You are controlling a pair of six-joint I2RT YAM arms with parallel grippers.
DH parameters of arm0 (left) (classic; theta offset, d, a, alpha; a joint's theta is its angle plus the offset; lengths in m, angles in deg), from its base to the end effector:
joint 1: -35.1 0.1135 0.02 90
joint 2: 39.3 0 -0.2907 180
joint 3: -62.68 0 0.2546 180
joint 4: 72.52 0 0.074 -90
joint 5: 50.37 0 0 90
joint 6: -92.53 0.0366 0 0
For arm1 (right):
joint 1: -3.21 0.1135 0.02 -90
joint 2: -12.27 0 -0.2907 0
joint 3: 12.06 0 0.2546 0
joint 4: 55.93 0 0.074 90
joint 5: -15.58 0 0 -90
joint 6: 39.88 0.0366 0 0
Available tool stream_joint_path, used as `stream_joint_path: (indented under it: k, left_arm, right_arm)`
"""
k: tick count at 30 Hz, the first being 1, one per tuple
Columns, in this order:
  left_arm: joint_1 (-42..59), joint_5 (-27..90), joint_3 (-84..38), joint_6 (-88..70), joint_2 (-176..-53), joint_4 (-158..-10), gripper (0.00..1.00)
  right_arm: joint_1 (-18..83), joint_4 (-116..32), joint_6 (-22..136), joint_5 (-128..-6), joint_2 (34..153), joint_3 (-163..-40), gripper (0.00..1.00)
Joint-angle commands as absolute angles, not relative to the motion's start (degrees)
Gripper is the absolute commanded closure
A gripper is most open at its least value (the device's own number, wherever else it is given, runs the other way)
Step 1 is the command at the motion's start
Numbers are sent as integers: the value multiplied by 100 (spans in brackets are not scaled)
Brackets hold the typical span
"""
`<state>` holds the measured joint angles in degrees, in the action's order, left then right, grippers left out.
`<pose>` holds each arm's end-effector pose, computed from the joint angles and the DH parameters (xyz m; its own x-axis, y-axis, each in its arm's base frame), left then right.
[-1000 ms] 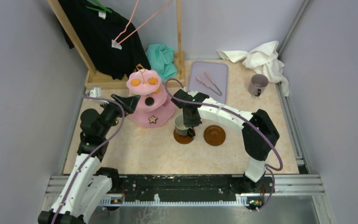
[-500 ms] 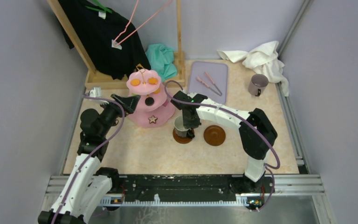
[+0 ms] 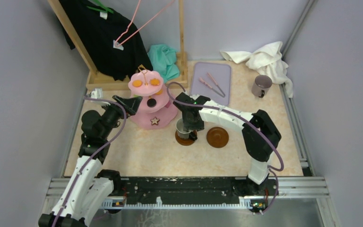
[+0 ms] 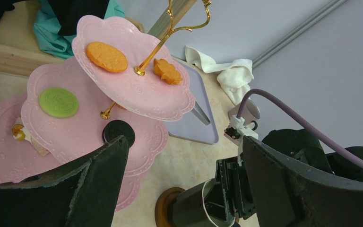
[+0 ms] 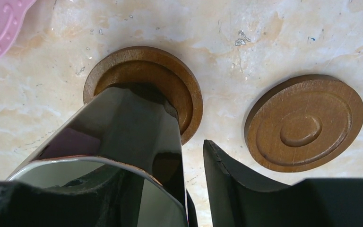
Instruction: Serve the afternoon tea
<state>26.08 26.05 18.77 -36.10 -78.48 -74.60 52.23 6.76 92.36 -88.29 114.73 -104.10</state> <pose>0.1546 -0.0332 0.3232 -0.2041 -0.5820 -0.7871 0.3285 0.7167 -0.6151 0.2460 0.2698 0.2465 -0.9266 -0.0715 -0.3693 -0.0870 0.9959 0.0255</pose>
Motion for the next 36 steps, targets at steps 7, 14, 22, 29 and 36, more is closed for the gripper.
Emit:
stream_joint_path:
  k: [7,14,22,29,36]
  left_arm:
    - [2570,2586,1777,-3456,-7819,-7427,5]
    - [2570,2581,1712,-3419,-7873,-7510,5]
    - [2265,2837,1466,-3065,-8025,-7848,8]
    - [1389,3279,1041,-2583,-8466,-8362,7]
    - [783,3468,950,-2362,-8698,-8672,8]
  right_arm:
    - [5282,781,9245,-9244,10751,-10681,51]
    - [5280,991,9177,-9455,10175,-10928,51]
    - [5229,650,8665,-10748,9104,-10796,43]
    - [3809,-574,8028,-10171,8279,-10221,32]
    - [3128,-828,7437,-10941,8663,-10592,21]
